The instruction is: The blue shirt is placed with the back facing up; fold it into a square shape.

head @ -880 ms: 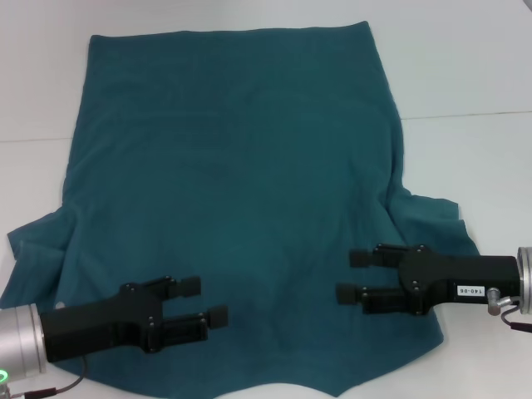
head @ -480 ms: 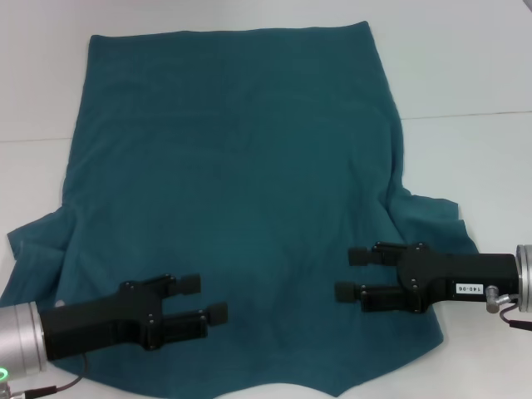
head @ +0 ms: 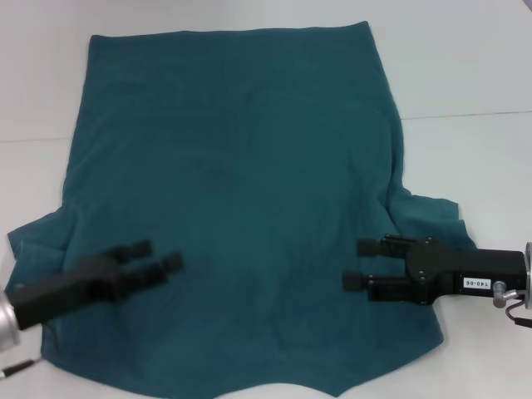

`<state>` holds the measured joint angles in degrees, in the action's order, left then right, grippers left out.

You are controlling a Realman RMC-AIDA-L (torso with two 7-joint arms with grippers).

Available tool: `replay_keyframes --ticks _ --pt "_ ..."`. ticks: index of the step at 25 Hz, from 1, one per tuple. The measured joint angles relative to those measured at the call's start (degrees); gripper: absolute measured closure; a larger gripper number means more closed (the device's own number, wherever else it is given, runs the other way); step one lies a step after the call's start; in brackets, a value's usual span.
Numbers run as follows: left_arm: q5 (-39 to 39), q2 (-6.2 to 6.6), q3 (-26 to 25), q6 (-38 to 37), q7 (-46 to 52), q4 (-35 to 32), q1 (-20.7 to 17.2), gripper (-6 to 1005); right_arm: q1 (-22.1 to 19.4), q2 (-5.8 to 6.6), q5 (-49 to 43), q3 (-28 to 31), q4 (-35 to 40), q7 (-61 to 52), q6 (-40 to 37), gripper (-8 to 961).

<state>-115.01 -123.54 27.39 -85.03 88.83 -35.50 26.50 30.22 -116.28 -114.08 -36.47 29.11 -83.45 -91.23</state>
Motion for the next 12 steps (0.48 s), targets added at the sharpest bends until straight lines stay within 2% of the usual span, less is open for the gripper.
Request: replay_keyframes --ticks 4,12 --pt "0.1 -0.02 -5.9 2.0 1.0 0.0 -0.1 138 -0.5 -0.24 0.0 1.1 -0.2 0.1 0.0 57" --pt "0.1 0.56 -7.8 9.9 5.2 -0.2 -1.4 138 -0.7 -0.84 0.0 1.9 -0.2 -0.3 1.1 57"
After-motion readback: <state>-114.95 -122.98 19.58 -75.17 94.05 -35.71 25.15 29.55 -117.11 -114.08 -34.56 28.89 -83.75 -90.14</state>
